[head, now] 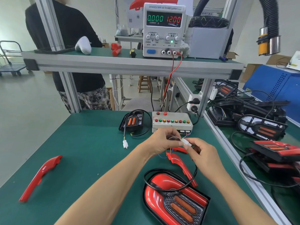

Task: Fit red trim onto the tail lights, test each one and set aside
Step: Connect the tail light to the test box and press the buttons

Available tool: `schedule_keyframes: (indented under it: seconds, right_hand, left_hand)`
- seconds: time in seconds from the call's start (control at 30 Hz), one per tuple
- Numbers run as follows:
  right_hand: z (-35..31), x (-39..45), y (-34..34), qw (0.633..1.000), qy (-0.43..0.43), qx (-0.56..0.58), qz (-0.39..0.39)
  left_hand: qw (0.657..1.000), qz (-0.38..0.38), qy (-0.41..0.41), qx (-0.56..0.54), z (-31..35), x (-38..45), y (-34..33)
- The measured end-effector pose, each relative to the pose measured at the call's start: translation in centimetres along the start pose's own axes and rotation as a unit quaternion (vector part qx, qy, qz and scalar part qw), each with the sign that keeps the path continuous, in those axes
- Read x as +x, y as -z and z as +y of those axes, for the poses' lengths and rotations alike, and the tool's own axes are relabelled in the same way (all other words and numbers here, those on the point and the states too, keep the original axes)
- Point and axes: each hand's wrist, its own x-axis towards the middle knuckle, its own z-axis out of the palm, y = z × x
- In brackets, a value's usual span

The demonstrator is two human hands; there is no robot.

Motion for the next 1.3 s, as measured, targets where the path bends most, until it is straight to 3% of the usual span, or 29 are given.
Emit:
schedule_keyframes:
  seconds: [0.13, 0.2, 0.3, 0.43, 0.67, 0.97, 1.3]
  right_hand:
    - [2.1, -0.5, 0.2, 0.995, -0.067, 0.071, -0.001]
    - [3.5, -1.0, 0.3, 0.986, -0.113, 0.121, 0.002]
    - [5.4, -2.2, 0.2, 0.97, -0.171, 0.172, -0.005]
    - [6.3, -2.6, 0.0, 0.966, -0.179, 0.188, 0.009]
    - [6.1, -2.7, -0.1, 0.961, -0.191, 0.194, 0.042]
    - [6.3, -2.8, -0.1, 0.962, -0.193, 0.19, 0.031]
    - [6.2, -2.7, -0.2, 0.963, -0.185, 0.192, 0.037]
  left_hand:
    - [0.999, -0.002, 0.011, 0.036, -0.3, 0.3, 0.9]
    - [0.991, 0.073, -0.01, 0.114, -0.7, 0.7, 1.9]
    - [0.916, 0.182, -0.033, 0.356, -2.1, 1.7, 3.6]
    - [0.826, 0.139, -0.027, 0.546, -4.1, 3.3, 4.8]
    - [0.765, 0.059, 0.011, 0.642, -4.5, 5.5, 4.8]
    - [0.785, 0.075, 0.046, 0.613, -3.9, 5.8, 3.6]
    - [0.778, 0.044, 0.059, 0.624, -4.0, 5.9, 4.1]
